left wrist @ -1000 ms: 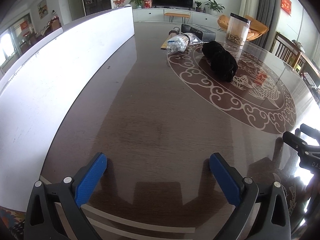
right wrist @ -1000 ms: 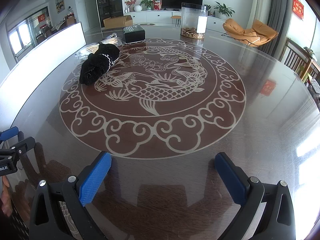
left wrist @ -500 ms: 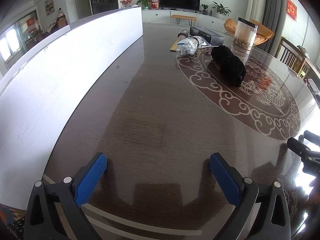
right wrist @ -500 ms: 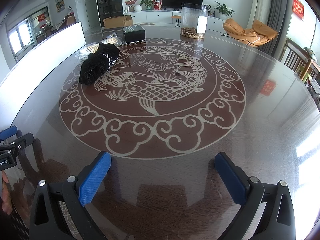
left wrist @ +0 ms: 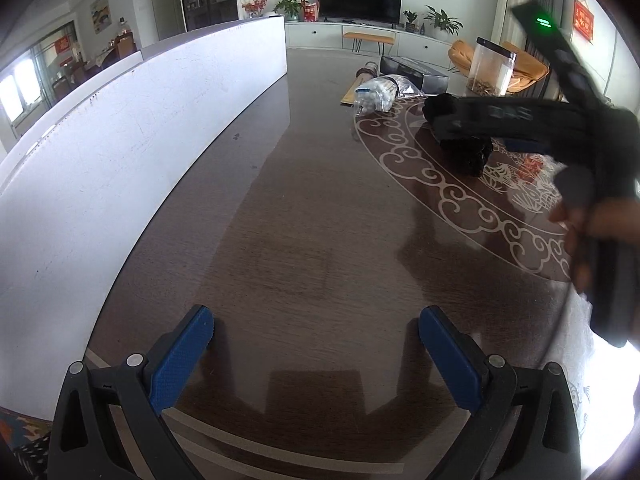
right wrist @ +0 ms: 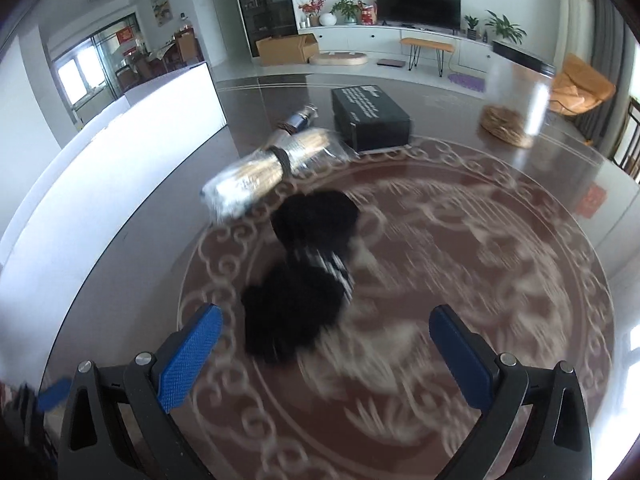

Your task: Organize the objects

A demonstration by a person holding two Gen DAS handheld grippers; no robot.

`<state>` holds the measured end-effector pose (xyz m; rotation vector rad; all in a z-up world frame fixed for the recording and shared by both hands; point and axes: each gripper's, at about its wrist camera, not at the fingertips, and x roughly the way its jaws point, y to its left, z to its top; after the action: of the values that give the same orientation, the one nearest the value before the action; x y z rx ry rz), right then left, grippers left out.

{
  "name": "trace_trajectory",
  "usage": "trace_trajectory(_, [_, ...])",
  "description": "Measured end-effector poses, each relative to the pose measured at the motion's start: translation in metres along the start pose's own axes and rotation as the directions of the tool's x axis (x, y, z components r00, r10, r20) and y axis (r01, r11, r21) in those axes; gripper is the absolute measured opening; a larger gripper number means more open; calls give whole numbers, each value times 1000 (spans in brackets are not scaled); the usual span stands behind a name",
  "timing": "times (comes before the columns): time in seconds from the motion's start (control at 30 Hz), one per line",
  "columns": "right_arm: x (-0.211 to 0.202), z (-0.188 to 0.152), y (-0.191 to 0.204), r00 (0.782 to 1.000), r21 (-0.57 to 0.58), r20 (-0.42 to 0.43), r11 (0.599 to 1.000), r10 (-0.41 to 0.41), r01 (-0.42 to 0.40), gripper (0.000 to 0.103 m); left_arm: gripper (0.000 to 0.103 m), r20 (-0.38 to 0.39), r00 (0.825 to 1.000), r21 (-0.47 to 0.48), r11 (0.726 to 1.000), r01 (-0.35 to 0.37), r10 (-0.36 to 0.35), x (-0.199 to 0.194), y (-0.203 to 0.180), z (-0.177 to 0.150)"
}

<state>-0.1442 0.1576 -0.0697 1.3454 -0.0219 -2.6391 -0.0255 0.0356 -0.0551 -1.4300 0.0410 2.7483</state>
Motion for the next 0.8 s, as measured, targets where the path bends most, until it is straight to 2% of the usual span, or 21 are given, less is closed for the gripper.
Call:
trace_trajectory(0.13, [26,15,15,999,-53,-33,998,-30,28,103,103,1,1000,0,1000,-1,1,0,0,0])
trace_trajectory(0.2, [31,14,18,998,-78,-43,996,-47,43,92,103,2,1000,-2,1000,-1,1,0,0,1])
trace_trajectory(0.23, [31,13,19,997,-93,-31,993,-70,67,83,103,3,1000,-2,1000,-2,2,0,0,1])
trace_trajectory(0.37, [20,3,14,998,-109,3,993,-55,55,55,103,3,1000,-2,1000,-1,1,0,0,1])
trace_trajectory(0.4, [16,-1,11,999,-112,6,992,-54,55,53,103,3,1000,-2,1000,-2,2,0,0,1])
trace_trajectory(0.53, [-4,-24,-6,998,-104,6,992,-70,70,52,103,3,1000,-2,1000,-2,2,0,0,1])
trace_trajectory(0.8, [-59,-82,-67,990,-4,17,990,-138,138,52,103,4,1000,-2,1000,-3,3,0,0,0])
